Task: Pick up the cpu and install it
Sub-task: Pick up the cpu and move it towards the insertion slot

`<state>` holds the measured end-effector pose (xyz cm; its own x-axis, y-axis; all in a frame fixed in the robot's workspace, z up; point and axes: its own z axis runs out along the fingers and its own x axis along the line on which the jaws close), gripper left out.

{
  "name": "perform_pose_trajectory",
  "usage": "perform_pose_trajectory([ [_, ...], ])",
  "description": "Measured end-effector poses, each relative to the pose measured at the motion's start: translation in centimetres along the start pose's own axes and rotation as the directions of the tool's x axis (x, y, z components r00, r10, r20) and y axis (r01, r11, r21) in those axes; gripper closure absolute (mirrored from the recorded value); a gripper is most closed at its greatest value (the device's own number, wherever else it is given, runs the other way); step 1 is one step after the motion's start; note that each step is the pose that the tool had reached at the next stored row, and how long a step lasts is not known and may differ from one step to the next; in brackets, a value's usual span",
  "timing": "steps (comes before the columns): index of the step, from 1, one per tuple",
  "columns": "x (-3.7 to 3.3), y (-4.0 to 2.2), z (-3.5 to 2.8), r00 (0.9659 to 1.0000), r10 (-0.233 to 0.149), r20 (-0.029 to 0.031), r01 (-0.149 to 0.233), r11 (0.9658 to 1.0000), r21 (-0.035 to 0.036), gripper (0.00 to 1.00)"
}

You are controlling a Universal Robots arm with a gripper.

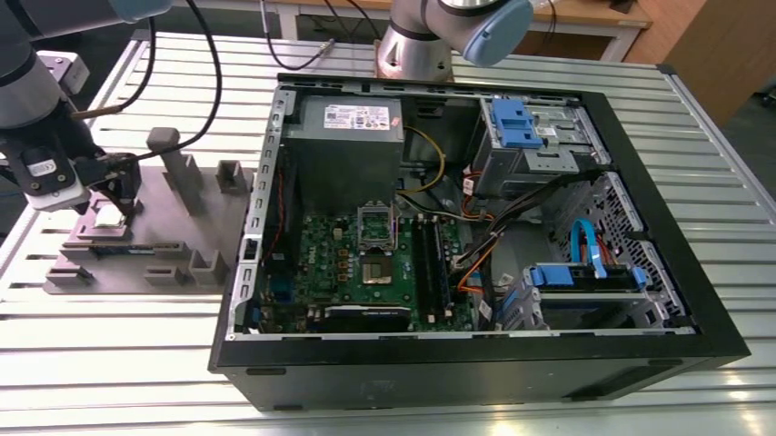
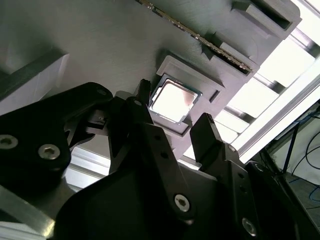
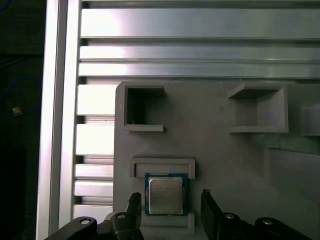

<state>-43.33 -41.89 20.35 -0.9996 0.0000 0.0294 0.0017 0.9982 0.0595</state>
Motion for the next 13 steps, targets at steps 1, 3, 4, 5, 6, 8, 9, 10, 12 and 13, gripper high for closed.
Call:
perform_pose_trajectory([
  [1,0.00,0.00,0.00,1.0000,0.000,0.0001,0.000,1.0000,0.0000,0.41],
  [3,0.00,0.00,0.03,1.0000,0.000,0.0001,0.000,1.0000,0.0000,0.40],
  [4,-0.01,0.00,0.11,1.0000,0.000,0.0005,0.000,1.0000,-0.0003,0.34],
  [5,-0.01,-0.01,0.20,1.0000,0.000,0.0003,0.000,1.0000,-0.0002,0.28],
  [6,0.00,-0.01,0.29,1.0000,0.000,0.0001,0.000,1.0000,0.0000,0.28],
  [8,0.01,-0.03,0.52,1.0000,0.000,0.0000,0.000,1.0000,-0.0001,0.28],
  [9,0.01,-0.03,0.64,1.0000,-0.001,0.0000,0.001,1.0000,-0.0001,0.28],
  [10,0.01,-0.03,0.77,1.0000,-0.002,-0.0001,0.002,1.0000,-0.0001,0.28],
  [12,0.00,-0.02,1.00,1.0000,-0.003,0.0000,0.003,1.0000,-0.0002,0.28],
  [13,0.00,-0.03,1.11,1.0000,-0.003,-0.0001,0.003,1.0000,-0.0001,0.28],
])
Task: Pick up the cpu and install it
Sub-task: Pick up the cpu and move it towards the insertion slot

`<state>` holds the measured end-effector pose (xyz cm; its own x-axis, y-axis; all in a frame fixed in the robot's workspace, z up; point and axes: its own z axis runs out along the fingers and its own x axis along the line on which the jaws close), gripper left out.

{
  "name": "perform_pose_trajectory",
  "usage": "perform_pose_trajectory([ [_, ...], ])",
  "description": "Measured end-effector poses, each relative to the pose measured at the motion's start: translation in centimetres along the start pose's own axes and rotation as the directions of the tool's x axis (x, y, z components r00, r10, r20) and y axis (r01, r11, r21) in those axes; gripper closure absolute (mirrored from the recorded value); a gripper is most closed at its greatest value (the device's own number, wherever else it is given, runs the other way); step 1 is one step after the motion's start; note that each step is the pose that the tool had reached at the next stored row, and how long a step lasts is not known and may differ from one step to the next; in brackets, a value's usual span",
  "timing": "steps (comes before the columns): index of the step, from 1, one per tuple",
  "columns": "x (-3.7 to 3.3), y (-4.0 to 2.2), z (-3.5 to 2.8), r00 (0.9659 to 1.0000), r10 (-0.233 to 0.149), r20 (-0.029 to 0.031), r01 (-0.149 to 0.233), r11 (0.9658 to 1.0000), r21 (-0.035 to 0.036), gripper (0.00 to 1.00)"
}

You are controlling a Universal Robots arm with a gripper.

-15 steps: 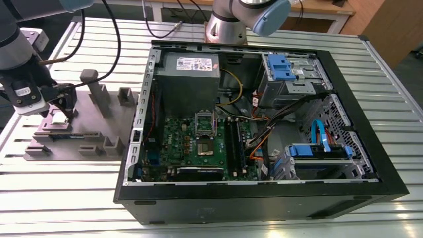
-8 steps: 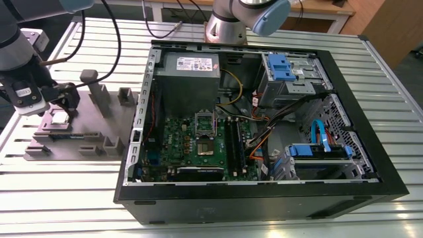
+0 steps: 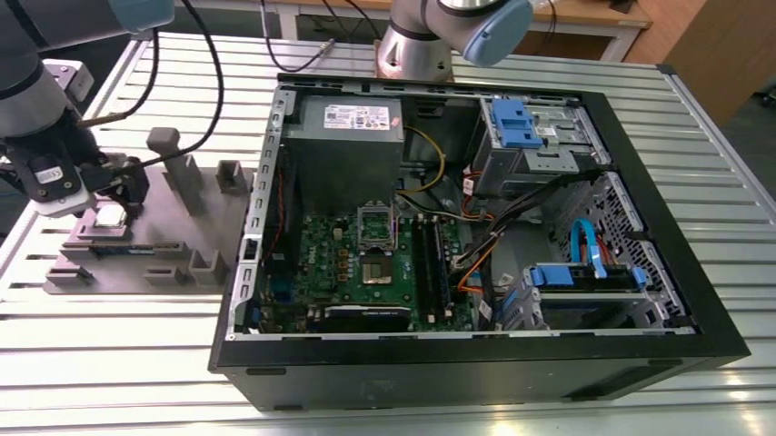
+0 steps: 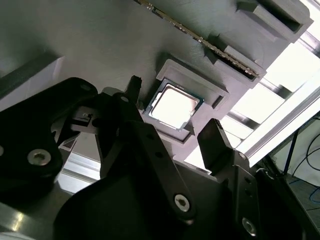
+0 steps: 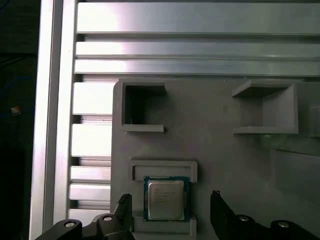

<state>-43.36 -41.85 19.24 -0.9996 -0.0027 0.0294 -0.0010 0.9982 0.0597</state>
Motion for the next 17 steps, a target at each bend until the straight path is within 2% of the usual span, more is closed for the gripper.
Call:
perform_pose_trajectory([
  [8,0.03,-0.04,0.72,1.0000,-0.001,0.0019,0.001,1.0000,-0.0002,0.28],
  [12,0.03,-0.04,0.79,1.0000,-0.001,0.0022,0.001,1.0000,-0.0002,0.29],
  [13,0.03,-0.04,0.80,1.0000,-0.001,0.0023,0.001,1.0000,-0.0002,0.36],
  [17,0.12,-0.04,0.84,1.0000,-0.002,0.0039,0.002,1.0000,-0.0004,0.36],
])
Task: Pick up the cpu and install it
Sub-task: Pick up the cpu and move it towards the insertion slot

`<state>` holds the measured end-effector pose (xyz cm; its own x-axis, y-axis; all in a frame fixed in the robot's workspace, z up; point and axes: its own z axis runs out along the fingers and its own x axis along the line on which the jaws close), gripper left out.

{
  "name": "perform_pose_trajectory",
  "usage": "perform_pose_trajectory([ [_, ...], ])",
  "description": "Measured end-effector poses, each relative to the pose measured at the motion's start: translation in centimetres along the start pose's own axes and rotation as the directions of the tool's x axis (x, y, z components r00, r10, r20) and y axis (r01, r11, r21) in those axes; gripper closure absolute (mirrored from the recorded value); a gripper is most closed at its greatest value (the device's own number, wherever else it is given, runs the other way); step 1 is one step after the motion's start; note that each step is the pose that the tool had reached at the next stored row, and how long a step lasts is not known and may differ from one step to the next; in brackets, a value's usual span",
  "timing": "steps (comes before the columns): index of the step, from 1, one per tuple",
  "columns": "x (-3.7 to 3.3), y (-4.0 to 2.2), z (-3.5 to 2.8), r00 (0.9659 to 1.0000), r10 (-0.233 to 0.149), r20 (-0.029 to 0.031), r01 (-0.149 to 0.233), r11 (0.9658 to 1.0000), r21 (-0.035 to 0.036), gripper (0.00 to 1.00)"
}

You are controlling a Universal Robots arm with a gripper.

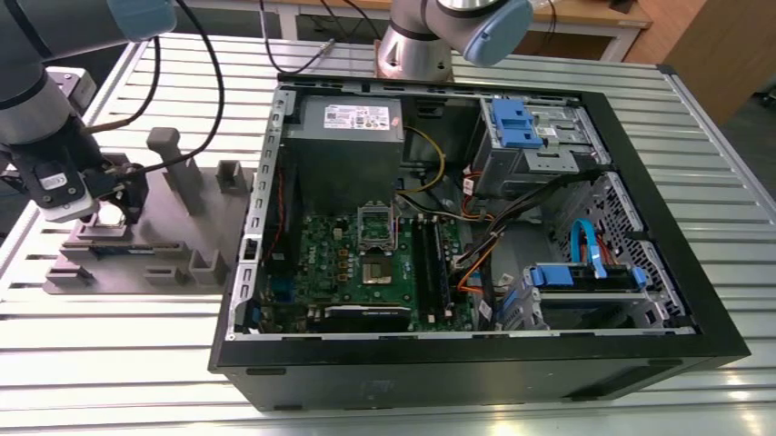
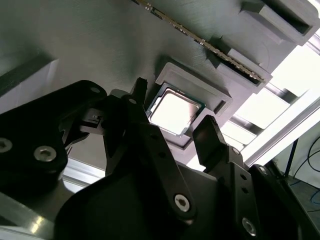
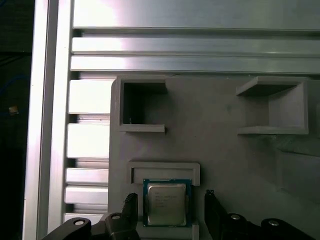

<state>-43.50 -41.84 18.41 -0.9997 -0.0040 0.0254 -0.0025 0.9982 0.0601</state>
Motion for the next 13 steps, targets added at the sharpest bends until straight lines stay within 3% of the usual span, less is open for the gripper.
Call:
perform_pose_trajectory([
  [6,0.17,0.00,0.06,0.9999,-0.001,0.0112,0.001,1.0000,0.0001,0.36],
  [13,0.29,0.00,0.08,0.9999,-0.001,0.0116,0.001,1.0000,-0.0011,0.36],
])
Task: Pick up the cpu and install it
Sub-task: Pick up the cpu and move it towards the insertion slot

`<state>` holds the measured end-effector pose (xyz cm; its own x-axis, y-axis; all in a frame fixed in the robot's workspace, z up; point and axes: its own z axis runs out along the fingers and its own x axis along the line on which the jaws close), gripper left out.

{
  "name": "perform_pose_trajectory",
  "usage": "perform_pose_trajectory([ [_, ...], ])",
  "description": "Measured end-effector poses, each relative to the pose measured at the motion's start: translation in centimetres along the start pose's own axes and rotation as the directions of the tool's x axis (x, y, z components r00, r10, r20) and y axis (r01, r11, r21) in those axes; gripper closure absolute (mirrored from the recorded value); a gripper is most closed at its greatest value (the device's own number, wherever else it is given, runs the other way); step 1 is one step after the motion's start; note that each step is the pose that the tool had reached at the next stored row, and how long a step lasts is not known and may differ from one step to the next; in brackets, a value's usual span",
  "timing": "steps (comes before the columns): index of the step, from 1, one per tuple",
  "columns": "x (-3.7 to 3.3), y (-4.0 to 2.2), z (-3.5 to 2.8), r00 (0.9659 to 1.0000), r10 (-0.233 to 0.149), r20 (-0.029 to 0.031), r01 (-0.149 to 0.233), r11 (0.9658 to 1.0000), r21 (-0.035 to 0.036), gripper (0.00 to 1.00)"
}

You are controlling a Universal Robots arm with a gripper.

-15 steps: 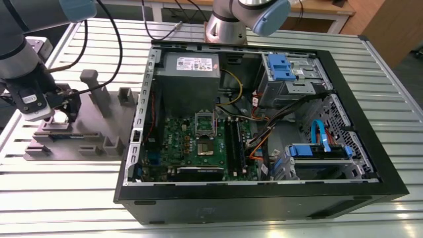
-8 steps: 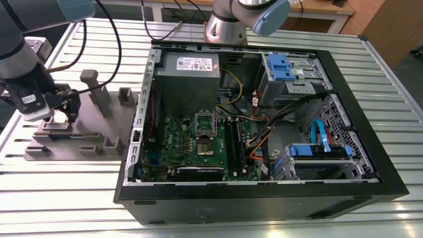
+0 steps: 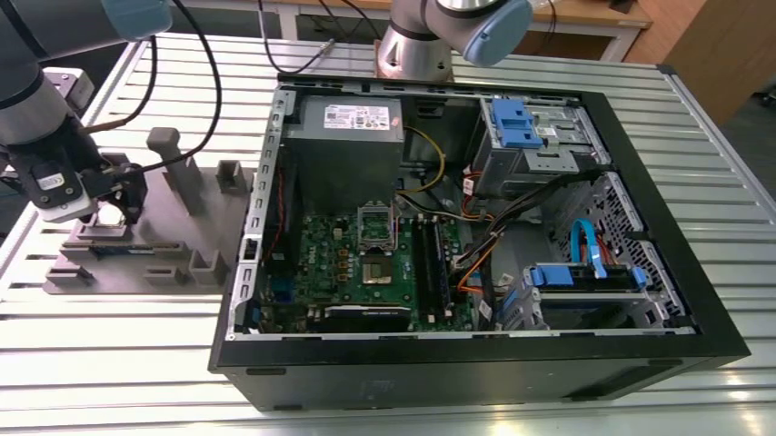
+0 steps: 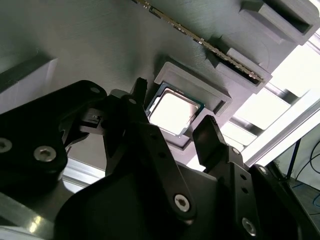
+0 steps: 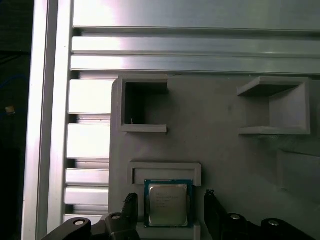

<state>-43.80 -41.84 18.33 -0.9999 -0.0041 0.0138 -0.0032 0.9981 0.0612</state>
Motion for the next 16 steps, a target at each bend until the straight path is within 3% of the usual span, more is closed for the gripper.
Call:
perform_pose_trajectory([
  [5,0.01,-0.01,0.02,1.0000,0.000,-0.0001,0.000,1.0000,0.0001,0.38],
  [6,0.01,0.00,0.02,1.0000,0.000,-0.0001,0.000,1.0000,0.0001,0.44],
  [16,0.06,0.00,0.03,1.0000,0.000,0.0000,0.000,1.0000,0.0000,0.44],
])
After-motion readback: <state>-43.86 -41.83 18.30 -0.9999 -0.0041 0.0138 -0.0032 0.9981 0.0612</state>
